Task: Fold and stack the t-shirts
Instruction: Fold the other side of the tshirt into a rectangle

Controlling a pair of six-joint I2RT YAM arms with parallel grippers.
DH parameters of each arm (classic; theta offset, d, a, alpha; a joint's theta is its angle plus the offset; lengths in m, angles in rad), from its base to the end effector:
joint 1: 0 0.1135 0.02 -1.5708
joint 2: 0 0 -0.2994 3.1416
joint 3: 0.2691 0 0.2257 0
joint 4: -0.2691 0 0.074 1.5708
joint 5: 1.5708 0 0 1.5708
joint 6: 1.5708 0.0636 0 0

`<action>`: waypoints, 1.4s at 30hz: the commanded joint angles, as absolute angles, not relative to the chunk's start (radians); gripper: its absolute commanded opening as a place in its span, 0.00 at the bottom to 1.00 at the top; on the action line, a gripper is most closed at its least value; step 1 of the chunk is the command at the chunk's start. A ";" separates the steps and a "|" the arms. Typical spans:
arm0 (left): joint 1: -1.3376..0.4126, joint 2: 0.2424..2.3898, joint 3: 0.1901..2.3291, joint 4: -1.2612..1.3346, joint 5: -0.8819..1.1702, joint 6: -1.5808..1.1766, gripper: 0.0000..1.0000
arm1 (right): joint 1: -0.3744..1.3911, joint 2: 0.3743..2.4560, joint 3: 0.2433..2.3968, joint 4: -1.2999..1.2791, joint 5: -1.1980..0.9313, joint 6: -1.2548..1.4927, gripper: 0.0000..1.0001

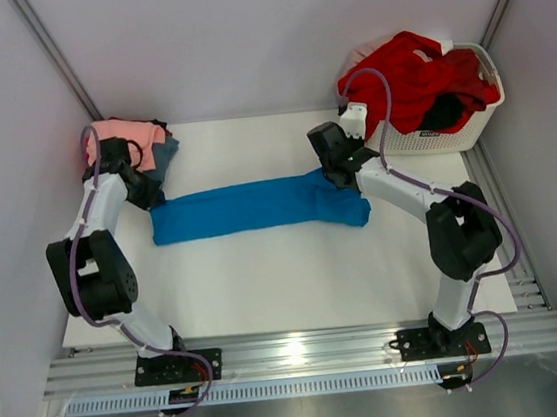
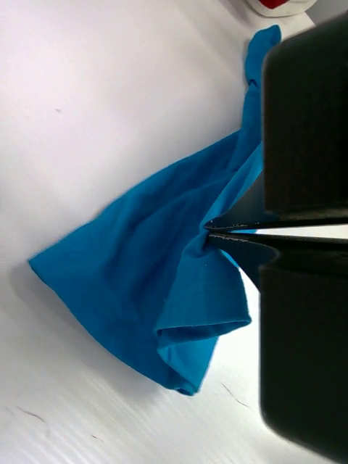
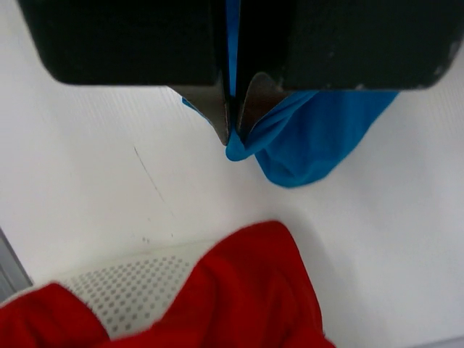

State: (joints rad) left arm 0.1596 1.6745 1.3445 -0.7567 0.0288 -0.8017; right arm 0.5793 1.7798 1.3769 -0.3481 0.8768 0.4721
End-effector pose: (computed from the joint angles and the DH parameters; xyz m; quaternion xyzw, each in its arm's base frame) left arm 0.3363 0.0523 0.2758 -0.4458 0.8624 -0.0889 0.2230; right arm 0.3528 0.1724 0.2980 0.1244 0.8383 -0.1557 0.5075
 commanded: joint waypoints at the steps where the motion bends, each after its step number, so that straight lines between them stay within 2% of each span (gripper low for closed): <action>1: 0.146 1.739 1.462 -0.741 0.006 -0.769 0.01 | 0.535 1.847 1.491 -0.273 0.937 0.388 0.00; 7: 0.097 1.917 1.604 -0.779 0.009 -0.738 0.01 | 0.505 2.024 1.638 -0.336 0.916 0.370 0.01; 10: 0.094 1.953 1.595 -0.767 0.020 -0.738 0.06 | 0.505 2.080 1.674 -0.376 0.910 0.387 0.04; 11: 0.089 1.959 1.594 -0.756 0.023 -0.738 0.12 | 0.503 2.098 1.675 -0.374 0.901 0.388 0.06; 13: 0.091 1.976 1.582 -0.753 0.029 -0.733 0.19 | 0.503 2.108 1.667 -0.364 0.885 0.390 0.29; 14: 0.091 1.983 1.578 -0.752 0.032 -0.732 0.26 | 0.502 2.112 1.669 -0.361 0.870 0.387 0.42; 15: 0.091 1.988 1.578 -0.750 0.037 -0.727 0.29 | 0.500 2.124 1.674 -0.364 0.868 0.387 0.61; 16: 0.091 1.999 1.577 -0.750 0.038 -0.721 0.34 | 0.500 2.129 1.677 -0.364 0.870 0.387 0.70; 17: 0.091 2.000 1.580 -0.750 0.035 -0.718 0.43 | 0.500 2.131 1.675 -0.354 0.865 0.380 0.78; 18: 0.091 2.002 1.580 -0.752 0.035 -0.715 0.48 | 0.499 2.129 1.671 -0.347 0.859 0.371 0.91; 19: 0.091 2.002 1.582 -0.755 0.032 -0.710 0.53 | 0.499 2.125 1.666 -0.341 0.851 0.365 0.94; 20: 0.091 1.996 1.582 -0.762 0.020 -0.709 0.64 | 0.499 2.117 1.658 -0.334 0.836 0.357 0.96; 23: 0.091 1.930 1.562 -0.761 0.020 -0.716 0.76 | 0.502 2.042 1.593 -0.263 0.805 0.327 1.00; 24: 0.091 1.904 1.518 -0.747 0.031 -0.718 0.77 | 0.503 2.013 1.542 -0.247 0.796 0.319 1.00; 30: 0.081 1.692 1.324 -0.632 0.077 -0.744 0.79 | 0.525 1.823 1.407 -0.268 0.775 0.339 0.99; 35: 0.080 1.644 1.139 -0.572 0.103 -0.790 0.77 | 0.538 1.701 1.250 -0.293 0.759 0.417 0.99; 42: 0.052 1.637 1.022 -0.591 0.081 -0.856 0.73 | 0.551 1.698 1.125 -0.313 0.684 0.518 0.99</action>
